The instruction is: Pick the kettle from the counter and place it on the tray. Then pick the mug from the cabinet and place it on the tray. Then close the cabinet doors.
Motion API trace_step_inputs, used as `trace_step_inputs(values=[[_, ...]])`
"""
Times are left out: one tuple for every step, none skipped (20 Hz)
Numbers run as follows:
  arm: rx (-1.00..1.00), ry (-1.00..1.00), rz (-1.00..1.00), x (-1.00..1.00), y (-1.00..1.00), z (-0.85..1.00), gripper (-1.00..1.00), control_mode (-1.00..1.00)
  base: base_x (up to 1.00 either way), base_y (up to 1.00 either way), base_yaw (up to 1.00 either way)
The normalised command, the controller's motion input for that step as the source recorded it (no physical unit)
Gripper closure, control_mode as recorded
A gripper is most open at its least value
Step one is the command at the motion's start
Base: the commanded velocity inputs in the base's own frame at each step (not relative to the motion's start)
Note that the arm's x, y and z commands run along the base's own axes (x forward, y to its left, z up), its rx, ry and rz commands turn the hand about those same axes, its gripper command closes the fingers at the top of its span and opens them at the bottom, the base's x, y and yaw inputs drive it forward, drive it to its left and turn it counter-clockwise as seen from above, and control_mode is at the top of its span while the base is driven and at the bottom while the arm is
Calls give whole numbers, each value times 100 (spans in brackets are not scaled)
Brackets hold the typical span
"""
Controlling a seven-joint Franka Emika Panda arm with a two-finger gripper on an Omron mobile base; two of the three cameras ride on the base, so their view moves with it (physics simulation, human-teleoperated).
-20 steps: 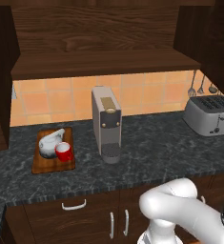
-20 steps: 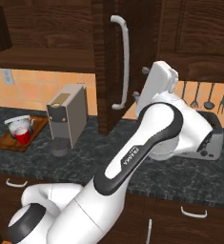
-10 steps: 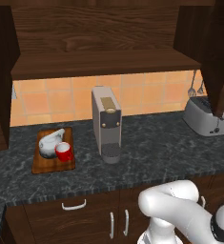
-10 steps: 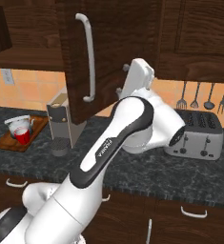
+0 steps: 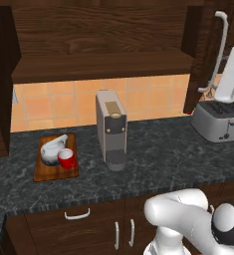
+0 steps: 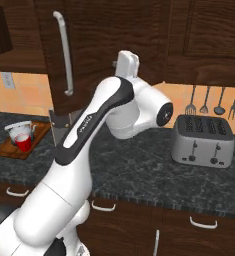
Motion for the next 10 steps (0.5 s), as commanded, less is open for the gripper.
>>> trace_step_inputs(values=[[-2, 0, -8, 51, 38, 0, -100, -100, 0, 0, 0], [0, 0, -10, 56, 42, 0, -100, -100, 0, 0, 0], [0, -4, -14, 54, 43, 0, -100, -100, 0, 0, 0], [0, -5, -19, 52, 54, 0, -100, -100, 0, 0, 0], [-4, -2, -24, 51, 71, 0, -100, -100, 0, 0, 0], [-13, 0, -30, 41, 86, 0, -100, -100, 0, 0, 0], [-21, 0, -36, 37, 96, 0, -100, -100, 0, 0, 0], [-23, 0, -36, 36, 93, 0, -100, -100, 0, 0, 0], [-25, 0, -39, 38, 94, 0, -100, -100, 0, 0, 0], [-27, 0, -43, 44, 100, 0, -100, -100, 0, 0, 0]])
